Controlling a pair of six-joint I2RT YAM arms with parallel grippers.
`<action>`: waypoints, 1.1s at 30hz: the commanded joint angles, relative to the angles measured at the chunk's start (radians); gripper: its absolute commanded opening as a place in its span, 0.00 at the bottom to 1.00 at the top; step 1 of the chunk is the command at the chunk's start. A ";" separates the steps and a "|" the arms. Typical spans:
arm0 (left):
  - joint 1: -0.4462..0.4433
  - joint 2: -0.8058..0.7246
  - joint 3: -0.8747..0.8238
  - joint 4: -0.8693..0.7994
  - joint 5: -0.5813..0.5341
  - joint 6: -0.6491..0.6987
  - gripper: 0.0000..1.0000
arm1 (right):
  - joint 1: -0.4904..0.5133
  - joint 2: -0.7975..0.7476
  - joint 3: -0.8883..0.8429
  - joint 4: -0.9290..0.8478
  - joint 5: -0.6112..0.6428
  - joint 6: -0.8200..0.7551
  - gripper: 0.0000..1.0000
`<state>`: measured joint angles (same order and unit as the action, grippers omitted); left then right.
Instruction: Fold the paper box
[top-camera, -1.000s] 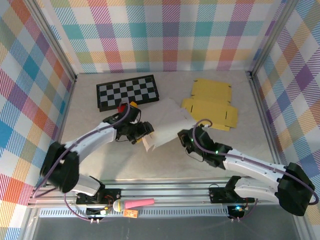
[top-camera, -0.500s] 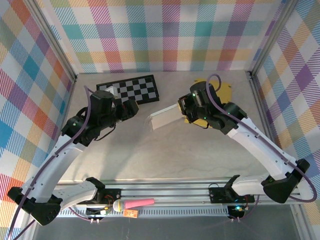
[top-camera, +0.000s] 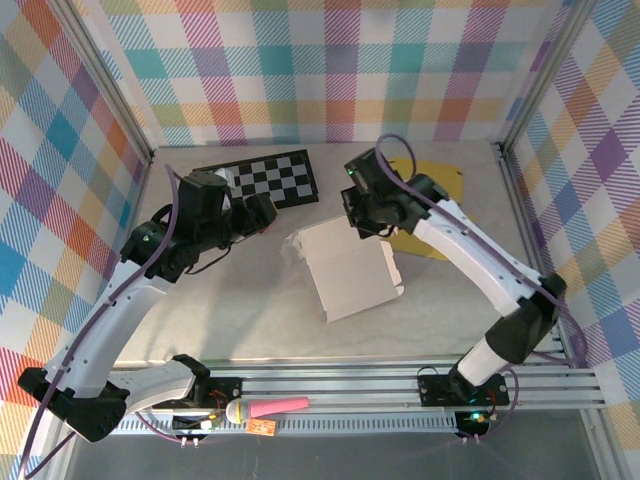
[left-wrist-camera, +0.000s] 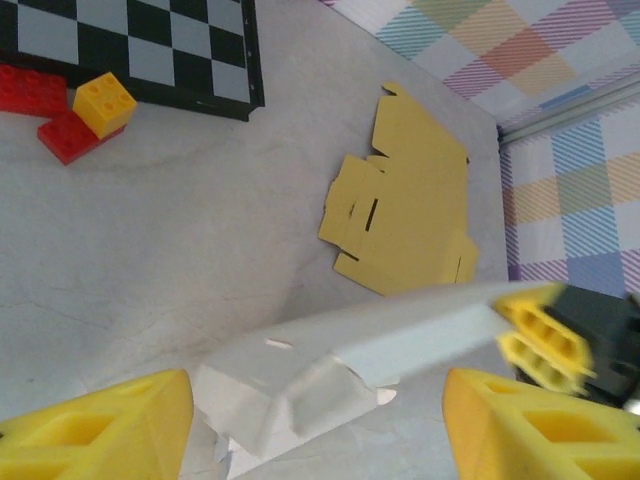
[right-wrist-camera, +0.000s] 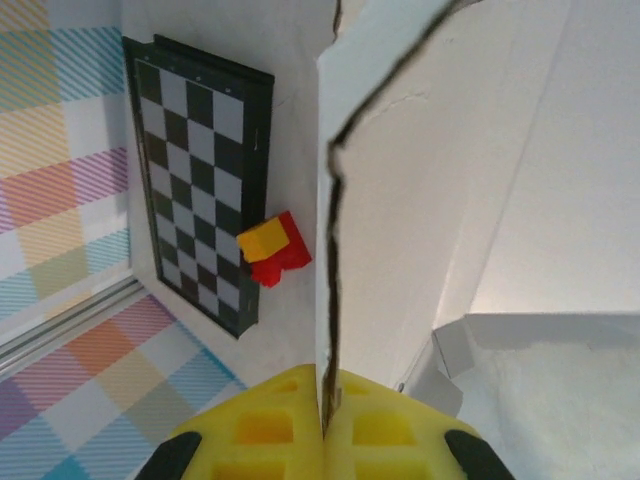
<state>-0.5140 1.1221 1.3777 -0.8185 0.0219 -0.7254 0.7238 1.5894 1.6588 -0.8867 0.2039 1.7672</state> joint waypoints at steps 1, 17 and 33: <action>0.027 0.008 0.005 -0.074 0.033 -0.041 0.65 | -0.019 0.002 -0.101 0.273 -0.022 -0.092 0.00; 0.104 -0.083 -0.321 -0.054 -0.075 0.039 0.48 | -0.070 0.036 -0.480 0.855 -0.272 -0.226 0.00; 0.137 -0.127 -0.525 0.053 -0.095 0.141 0.32 | -0.089 0.125 -0.667 1.286 -0.384 -0.295 0.00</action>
<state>-0.3859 1.0245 0.8864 -0.8169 -0.0555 -0.6304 0.6430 1.6947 1.0237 0.2642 -0.1440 1.5051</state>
